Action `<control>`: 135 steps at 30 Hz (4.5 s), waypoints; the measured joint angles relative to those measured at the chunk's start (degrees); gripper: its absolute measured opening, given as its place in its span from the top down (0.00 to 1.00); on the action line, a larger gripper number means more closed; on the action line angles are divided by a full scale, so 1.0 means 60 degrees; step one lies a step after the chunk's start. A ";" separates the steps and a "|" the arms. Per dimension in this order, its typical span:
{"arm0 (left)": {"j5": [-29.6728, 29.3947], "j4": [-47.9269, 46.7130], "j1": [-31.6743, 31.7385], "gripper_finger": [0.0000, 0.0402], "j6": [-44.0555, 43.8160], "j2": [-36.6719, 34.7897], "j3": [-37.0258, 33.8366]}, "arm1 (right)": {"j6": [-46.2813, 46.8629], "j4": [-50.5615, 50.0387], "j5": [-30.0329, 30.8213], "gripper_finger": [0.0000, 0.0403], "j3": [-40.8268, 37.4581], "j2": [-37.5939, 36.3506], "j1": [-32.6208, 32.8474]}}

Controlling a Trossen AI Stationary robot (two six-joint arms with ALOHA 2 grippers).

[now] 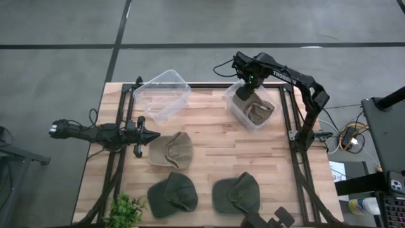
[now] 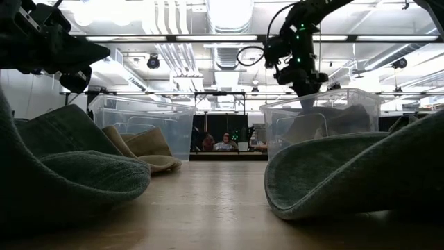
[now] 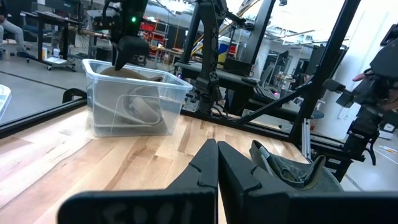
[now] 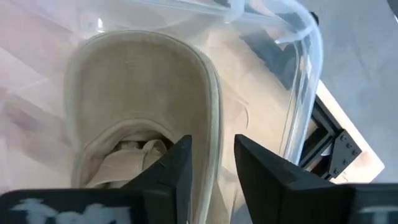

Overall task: Pick & Place hat
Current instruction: Put the right black cap into the left transparent bin

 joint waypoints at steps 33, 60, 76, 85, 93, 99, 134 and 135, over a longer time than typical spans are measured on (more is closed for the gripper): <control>0.0002 0.0004 0.0000 0.99 0.0000 -0.0004 0.0003 | -0.0077 -0.1261 -0.0568 0.72 0.1077 -0.2019 0.5176; 0.0388 0.0426 -0.0008 0.99 -0.3101 0.0186 0.0003 | 0.0912 0.3649 -0.3080 0.69 -0.2613 -0.1711 0.8972; 0.0856 0.1704 -0.0008 0.83 -0.3232 0.0666 -0.0001 | 0.0907 0.4845 -0.4369 0.44 -0.3500 -0.0118 0.9123; 0.0980 0.3237 -0.0012 0.66 -0.3126 0.1561 -0.0001 | 0.0821 0.5153 -0.5184 0.44 -0.3492 0.0193 0.9186; 0.0976 0.4061 -0.0023 0.66 -0.1874 0.2305 -0.0001 | 0.1075 0.5203 -0.5799 0.48 -0.3503 0.0561 0.9465; 0.1018 0.4630 -0.0019 0.66 -0.1764 0.2762 -0.0001 | 0.1185 0.5343 -0.5730 0.51 -0.3500 0.0855 0.9574; 0.0226 0.4193 -0.0012 0.66 -0.2257 0.4082 0.1124 | 0.0156 0.3739 -0.3146 0.97 -0.1735 0.0040 0.9210; 0.0228 0.4098 -0.0012 0.66 -0.2297 0.4187 0.1174 | 0.0095 0.3646 -0.3019 0.97 -0.1601 0.0040 0.9154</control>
